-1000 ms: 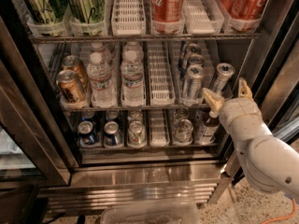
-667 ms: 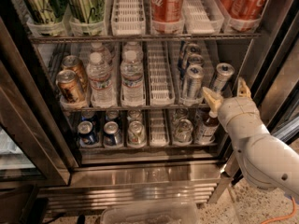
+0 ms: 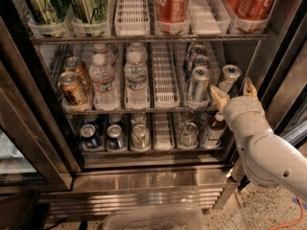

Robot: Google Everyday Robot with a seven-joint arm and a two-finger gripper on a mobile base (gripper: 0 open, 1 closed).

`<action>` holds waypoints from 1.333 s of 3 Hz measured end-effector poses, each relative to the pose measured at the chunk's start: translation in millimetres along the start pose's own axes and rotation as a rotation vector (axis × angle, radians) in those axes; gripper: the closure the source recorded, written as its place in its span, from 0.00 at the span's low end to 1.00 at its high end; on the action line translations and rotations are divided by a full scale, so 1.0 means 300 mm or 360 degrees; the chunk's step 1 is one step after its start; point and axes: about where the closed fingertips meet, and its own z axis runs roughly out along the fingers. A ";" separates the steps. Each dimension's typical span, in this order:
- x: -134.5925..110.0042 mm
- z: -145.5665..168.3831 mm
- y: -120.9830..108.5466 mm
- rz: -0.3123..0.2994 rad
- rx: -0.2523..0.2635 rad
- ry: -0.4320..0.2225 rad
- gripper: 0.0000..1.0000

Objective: Pick redbull can from middle shelf of fridge

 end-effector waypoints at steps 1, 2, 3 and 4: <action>0.005 0.012 0.008 0.0000 -0.0007 0.0005 0.50; 0.009 0.024 0.018 -0.0002 -0.0024 0.0011 0.73; 0.009 0.024 0.019 -0.0002 -0.0024 0.0011 0.96; 0.009 0.024 0.019 -0.0002 -0.0024 0.0011 1.00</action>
Offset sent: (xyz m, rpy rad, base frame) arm 0.0114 0.0055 -0.0079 -0.0027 0.0214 0.0212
